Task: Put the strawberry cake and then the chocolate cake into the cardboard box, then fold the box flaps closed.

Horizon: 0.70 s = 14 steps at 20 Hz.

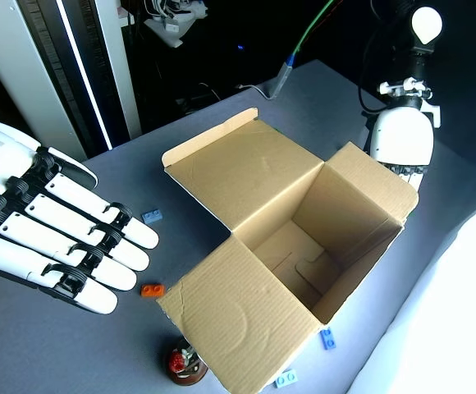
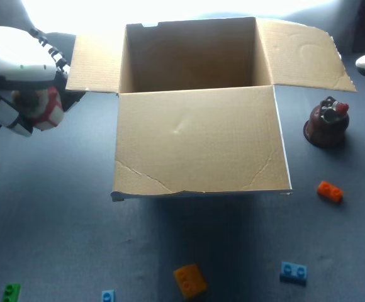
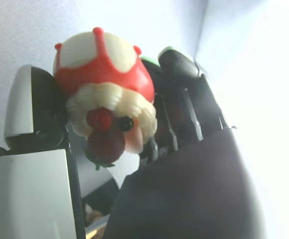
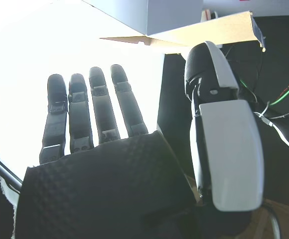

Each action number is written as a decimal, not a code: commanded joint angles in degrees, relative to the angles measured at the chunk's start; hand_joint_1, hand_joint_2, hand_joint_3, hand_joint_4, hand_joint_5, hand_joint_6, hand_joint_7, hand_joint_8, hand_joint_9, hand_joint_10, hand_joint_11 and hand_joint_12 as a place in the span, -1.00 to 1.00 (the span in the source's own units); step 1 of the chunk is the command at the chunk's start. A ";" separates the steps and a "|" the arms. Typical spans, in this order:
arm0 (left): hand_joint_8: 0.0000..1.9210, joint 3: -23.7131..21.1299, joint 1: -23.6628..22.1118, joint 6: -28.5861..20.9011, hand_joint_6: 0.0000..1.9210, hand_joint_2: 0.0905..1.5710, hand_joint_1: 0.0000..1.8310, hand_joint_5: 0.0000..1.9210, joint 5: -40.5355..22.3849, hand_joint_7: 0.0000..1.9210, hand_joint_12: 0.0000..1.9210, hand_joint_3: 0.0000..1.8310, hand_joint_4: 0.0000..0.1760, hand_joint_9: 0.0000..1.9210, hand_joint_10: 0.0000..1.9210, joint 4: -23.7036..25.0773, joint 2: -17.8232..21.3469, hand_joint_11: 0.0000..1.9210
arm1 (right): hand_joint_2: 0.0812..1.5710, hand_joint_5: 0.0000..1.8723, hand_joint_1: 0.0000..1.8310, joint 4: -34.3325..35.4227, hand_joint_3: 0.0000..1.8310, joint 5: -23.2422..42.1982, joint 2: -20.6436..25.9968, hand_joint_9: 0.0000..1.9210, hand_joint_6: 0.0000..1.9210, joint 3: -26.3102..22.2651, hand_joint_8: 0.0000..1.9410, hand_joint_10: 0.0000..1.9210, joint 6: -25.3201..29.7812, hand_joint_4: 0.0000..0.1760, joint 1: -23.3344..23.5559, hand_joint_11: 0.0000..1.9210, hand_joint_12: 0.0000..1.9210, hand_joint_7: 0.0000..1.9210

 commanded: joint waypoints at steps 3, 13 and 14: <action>0.73 0.00 -2.22 0.22 0.50 0.65 0.22 -0.35 0.29 -0.35 0.95 -1.00 -1.00 -0.52 0.77 -2.48 1.57 -0.63 | 0.47 -0.82 -0.71 0.39 -1.00 6.72 0.67 -0.87 -1.00 -0.04 -1.00 -1.00 -0.19 -1.00 0.75 -1.00 -0.45 -0.85; 0.83 0.29 -9.42 0.22 0.53 0.70 0.39 -0.40 -0.05 -0.48 1.00 -1.00 -1.00 -0.44 0.89 -0.40 3.38 -0.60 | 0.46 -0.78 -0.69 0.40 -1.00 7.31 0.76 -0.83 -0.99 -0.03 -1.00 -0.99 -0.76 -1.00 0.74 -1.00 -0.35 -0.82; 0.83 0.41 -9.92 0.22 0.62 0.71 0.38 -0.41 -0.09 -0.50 1.00 -0.99 -1.00 -0.45 0.88 -0.33 3.38 -0.61 | 0.46 -0.79 -0.70 0.40 -1.00 7.31 0.76 -0.83 -1.00 -0.03 -1.00 -0.99 -0.76 -1.00 0.74 -1.00 -0.38 -0.83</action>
